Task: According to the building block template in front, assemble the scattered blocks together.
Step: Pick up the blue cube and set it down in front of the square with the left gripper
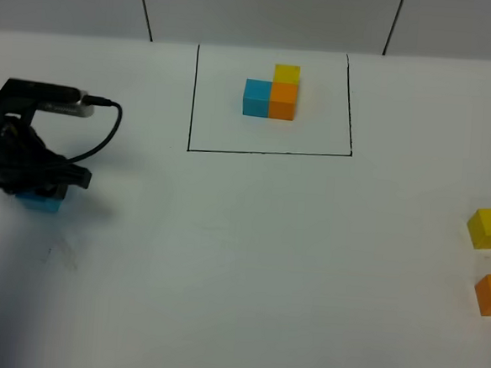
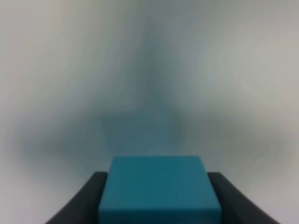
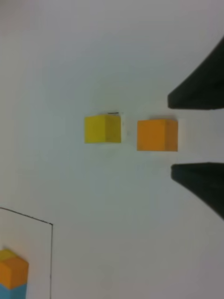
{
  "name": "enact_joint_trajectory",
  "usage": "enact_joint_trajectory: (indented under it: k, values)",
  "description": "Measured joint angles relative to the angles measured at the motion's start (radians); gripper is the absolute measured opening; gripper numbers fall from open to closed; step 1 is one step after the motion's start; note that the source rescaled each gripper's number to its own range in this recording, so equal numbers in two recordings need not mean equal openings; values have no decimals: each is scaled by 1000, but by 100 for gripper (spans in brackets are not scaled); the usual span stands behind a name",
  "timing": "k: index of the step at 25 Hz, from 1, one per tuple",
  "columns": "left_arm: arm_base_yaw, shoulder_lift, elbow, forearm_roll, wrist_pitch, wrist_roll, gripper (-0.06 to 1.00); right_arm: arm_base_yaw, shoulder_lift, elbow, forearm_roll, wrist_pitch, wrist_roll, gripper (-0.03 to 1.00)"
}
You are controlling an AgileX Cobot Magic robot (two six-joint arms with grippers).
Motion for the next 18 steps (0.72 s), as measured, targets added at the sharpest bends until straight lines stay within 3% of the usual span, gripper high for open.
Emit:
enact_joint_trajectory:
  k: [6,10,14,18]
  values:
    - [-200,-8,-171,-78,133,361,2,0,0,0,0,0,0,0]
    - [-360,-6,-252,-136,228,544,2,0,0,0,0,0,0,0]
    - [-493,6,-303,-139,261,593,2,0,0,0,0,0,0,0]
    - [-597,60,-353,-84,282,598,2,0,0,0,0,0,0,0]
